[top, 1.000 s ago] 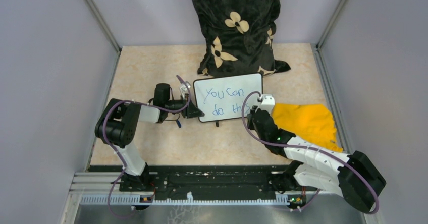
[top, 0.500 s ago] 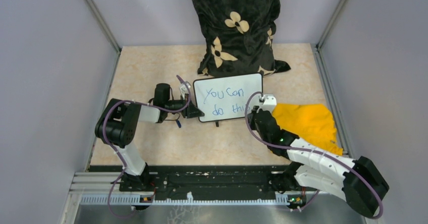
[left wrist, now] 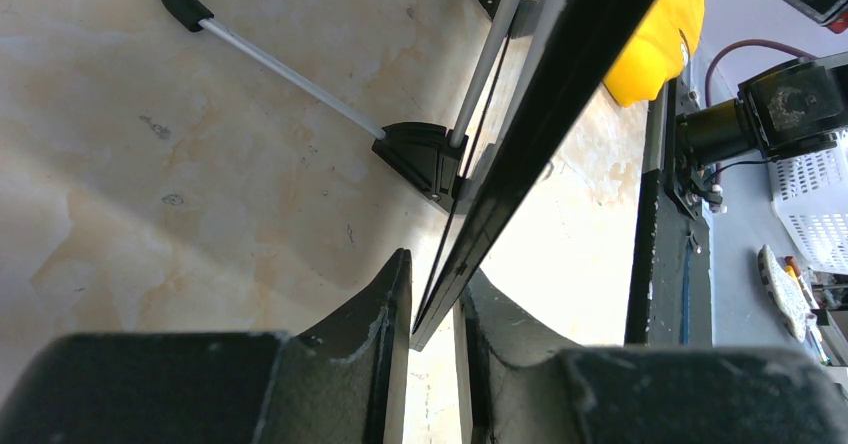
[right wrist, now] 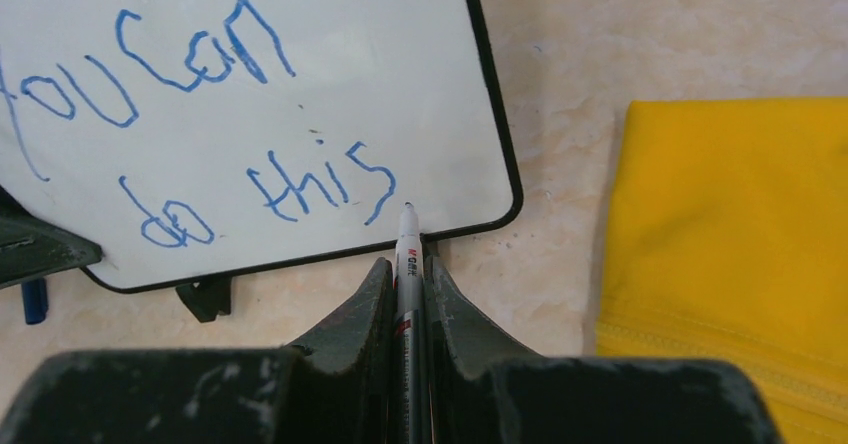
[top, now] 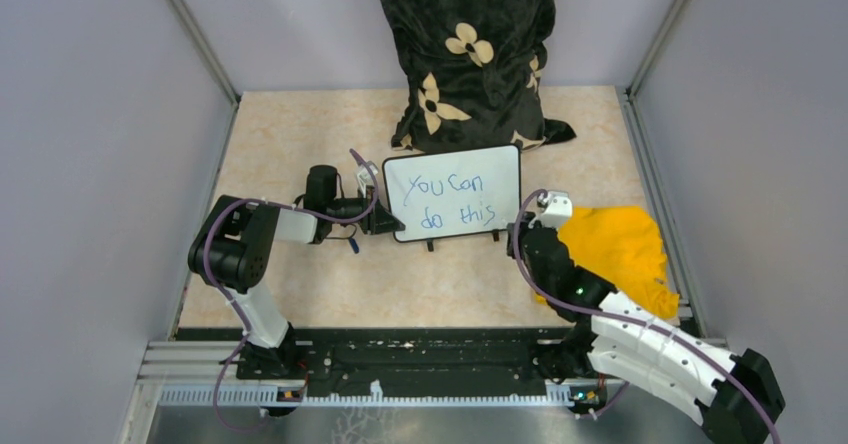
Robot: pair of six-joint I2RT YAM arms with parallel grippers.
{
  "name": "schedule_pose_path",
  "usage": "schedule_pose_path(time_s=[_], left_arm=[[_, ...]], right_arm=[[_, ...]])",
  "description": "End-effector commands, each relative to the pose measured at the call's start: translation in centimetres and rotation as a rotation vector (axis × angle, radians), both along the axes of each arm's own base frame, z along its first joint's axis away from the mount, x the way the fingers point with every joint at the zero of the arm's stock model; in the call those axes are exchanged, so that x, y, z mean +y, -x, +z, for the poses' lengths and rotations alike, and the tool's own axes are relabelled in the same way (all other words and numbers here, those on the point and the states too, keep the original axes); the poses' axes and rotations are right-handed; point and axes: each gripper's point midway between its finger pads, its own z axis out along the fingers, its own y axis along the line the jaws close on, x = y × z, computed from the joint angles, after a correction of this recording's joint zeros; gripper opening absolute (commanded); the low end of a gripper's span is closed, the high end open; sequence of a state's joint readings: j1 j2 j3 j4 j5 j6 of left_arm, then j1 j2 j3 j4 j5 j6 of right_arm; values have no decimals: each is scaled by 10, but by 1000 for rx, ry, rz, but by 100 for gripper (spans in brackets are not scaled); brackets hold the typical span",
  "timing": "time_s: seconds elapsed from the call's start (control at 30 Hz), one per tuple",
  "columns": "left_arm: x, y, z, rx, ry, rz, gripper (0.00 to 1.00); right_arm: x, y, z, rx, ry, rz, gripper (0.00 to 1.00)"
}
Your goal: Write a sentence on the whiteboard
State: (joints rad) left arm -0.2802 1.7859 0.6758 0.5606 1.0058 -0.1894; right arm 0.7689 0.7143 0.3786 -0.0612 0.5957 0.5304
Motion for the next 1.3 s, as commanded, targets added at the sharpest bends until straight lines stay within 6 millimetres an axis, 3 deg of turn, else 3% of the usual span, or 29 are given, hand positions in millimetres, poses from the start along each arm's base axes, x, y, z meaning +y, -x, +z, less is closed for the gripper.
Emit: schedule_pose_path(time_s=[0.0, 0.3, 1.27], left_arm=[[-1, -5, -4, -21, -20, 4, 27], [-1, -6, -5, -17, -20, 5, 27], [-1, -6, -5, -21, -23, 3, 27]], right_arm=[[-20, -2, -7, -7, -4, -110, 0], [-21, -5, -17, -7, -32, -152, 0], [-1, -30, 2, -64, -52, -141, 0]])
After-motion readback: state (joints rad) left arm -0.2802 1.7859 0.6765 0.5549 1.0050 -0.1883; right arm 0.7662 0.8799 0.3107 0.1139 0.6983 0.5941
